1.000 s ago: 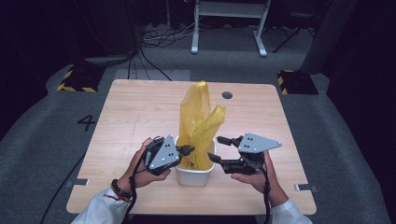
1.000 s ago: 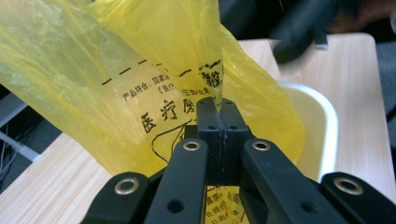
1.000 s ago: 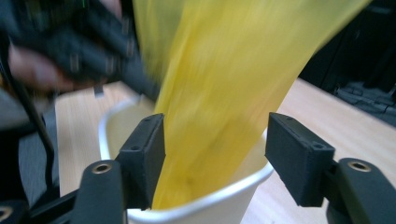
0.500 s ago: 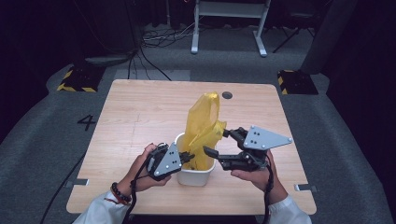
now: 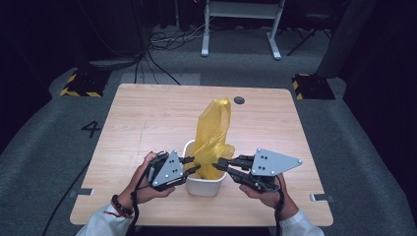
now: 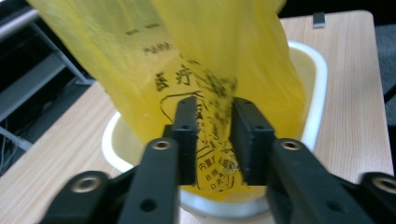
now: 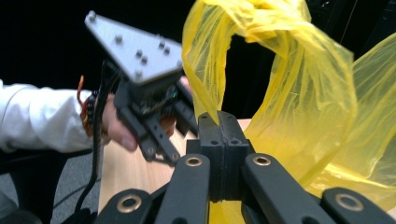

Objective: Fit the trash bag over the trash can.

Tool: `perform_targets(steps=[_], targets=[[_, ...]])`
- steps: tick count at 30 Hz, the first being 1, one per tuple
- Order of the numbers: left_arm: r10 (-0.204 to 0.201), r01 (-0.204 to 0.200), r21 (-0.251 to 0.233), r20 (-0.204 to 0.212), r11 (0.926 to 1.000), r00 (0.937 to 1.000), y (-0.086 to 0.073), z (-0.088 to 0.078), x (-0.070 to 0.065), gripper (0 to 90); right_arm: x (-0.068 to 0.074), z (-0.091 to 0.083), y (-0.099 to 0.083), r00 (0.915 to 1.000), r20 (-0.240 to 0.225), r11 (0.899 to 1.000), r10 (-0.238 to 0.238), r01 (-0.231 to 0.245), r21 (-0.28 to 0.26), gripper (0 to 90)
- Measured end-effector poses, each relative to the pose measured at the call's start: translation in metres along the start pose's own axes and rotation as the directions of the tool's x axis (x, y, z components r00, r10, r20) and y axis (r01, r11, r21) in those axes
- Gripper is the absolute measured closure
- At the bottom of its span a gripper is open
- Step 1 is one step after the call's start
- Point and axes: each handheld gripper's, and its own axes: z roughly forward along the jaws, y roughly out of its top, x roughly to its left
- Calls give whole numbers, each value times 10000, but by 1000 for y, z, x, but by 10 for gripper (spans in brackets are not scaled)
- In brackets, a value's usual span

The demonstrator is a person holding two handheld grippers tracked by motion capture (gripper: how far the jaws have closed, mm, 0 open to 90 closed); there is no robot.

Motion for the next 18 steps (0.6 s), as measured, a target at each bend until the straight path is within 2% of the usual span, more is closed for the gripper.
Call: perform_targets(steps=[3, 5, 7, 9, 10, 13, 16, 17, 18], targets=[[-338, 338, -311, 16, 9989, 9994, 2, -7, 1, 445, 6, 3, -4, 10000, -95, 9996, 15, -12, 284, 900], [-487, 498, -699, 180, 9963, 9987, 5, -13, 0, 381, 10, 6, -8, 10000, -55, 9984, 2, 1, 560, 900], [-406, 426, -989, 223, 9942, 9989, 8, -19, -3, 342, 14, 9, -12, 10000, 60, 9960, -42, 36, 894, 900], [-52, 112, -1079, 561, 9941, 9984, 13, -26, -6, 356, 17, 14, -16, 9998, 181, 9916, -125, 100, 1290, 900], [97, -30, -1155, 578, 9933, 9983, 15, -29, -9, 358, 19, 16, -19, 9997, 181, 9893, -181, 153, 1450, 900], [230, -93, -1455, 933, 9893, 9954, 24, -38, -15, 343, 26, 21, -23, 9992, 212, 9811, -330, 284, 1917, 900], [548, -406, -1567, 875, 9868, 9947, 30, -41, -21, 349, 34, 25, -25, 9983, 254, 9729, -525, 454, 2265, 900], [714, -595, -1717, 640, 9834, 9954, 31, -43, -24, 393, 36, 26, -25, 9979, 279, 9702, -587, 505, 2368, 900], [846, -716, -1814, 650, 9808, 9943, 31, -44, -26, 459, 38, 27, -26, 9971, 378, 9667, -655, 541, 2500, 900]])
